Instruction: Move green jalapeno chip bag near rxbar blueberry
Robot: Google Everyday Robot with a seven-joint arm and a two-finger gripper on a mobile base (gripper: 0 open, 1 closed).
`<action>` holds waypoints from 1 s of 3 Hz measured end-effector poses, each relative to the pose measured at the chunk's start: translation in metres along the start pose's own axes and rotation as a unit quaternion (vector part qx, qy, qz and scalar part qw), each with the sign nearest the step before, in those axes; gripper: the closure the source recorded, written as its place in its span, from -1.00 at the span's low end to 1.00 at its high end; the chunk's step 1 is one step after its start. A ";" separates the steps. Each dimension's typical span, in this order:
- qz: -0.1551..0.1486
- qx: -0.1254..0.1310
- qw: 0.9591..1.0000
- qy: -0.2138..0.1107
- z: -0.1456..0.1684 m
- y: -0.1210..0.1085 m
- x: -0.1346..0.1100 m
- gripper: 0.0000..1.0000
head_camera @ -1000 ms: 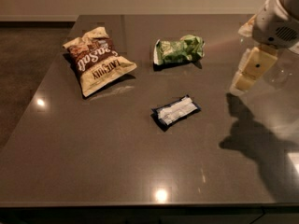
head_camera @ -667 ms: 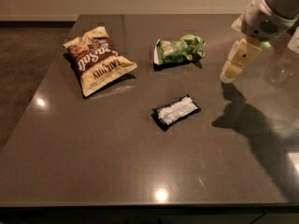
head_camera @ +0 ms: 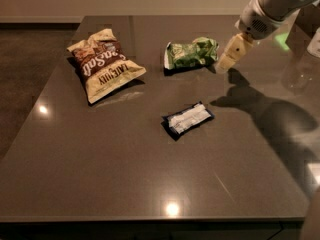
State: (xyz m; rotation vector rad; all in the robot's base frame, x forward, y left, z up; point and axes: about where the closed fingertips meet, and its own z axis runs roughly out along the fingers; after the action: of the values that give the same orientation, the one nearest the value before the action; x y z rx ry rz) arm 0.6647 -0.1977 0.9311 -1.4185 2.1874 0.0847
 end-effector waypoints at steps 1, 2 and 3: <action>0.039 -0.005 0.999 -0.023 0.033 -0.014 -0.012 -1.00; 0.091 0.000 0.995 -0.033 0.067 -0.027 -0.021 -1.00; 0.103 0.011 0.994 -0.024 0.084 -0.036 -0.029 -1.00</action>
Offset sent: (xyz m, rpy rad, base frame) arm 0.0754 0.0329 -0.0540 0.1835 0.0329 -0.2236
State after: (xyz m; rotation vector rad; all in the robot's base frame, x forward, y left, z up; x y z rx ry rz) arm 0.7380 -0.1622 0.8808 -1.1632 2.2823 0.1663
